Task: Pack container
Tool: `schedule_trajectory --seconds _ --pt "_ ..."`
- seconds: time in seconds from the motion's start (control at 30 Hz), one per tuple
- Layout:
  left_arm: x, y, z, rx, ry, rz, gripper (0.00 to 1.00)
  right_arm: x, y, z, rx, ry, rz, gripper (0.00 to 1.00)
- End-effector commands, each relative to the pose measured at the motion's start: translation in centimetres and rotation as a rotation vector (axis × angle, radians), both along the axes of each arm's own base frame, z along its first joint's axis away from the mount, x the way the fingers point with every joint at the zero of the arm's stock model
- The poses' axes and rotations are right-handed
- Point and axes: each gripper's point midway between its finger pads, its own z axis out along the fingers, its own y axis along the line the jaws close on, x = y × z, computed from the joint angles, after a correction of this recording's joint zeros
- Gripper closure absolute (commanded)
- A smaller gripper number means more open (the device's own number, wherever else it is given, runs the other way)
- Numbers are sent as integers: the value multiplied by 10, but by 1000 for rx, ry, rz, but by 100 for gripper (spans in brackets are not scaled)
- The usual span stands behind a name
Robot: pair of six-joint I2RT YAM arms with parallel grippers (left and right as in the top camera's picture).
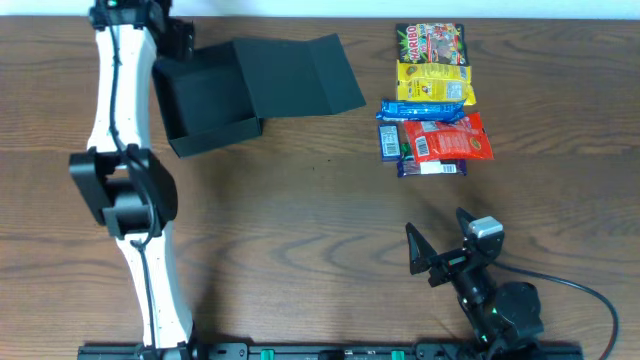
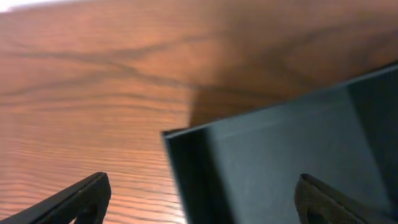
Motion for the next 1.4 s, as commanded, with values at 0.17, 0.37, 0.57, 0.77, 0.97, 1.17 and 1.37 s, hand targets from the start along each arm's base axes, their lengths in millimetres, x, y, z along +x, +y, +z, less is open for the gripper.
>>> schedule_trajectory --seconds 0.17,0.37,0.57,0.77,0.97,1.17,1.37 --pt "-17 24 -65 -70 121 245 2 -1 2 -2 0 3 8 1" --pt "-29 35 -80 -84 173 300 0 -1 2 -2 0 3 8 1" --pt "-43 42 -92 -107 219 378 27 -1 2 -2 0 3 8 1" --pt "-49 41 -94 -108 243 384 54 -1 2 -3 0 3 8 1" --pt "-51 37 -102 -131 263 377 70 -1 2 -2 0 3 8 1" --pt "-58 27 -112 -180 310 370 94 -1 2 -2 0 3 8 1" --pt "-81 22 -114 -206 388 473 94 -1 2 -3 0 3 8 1"
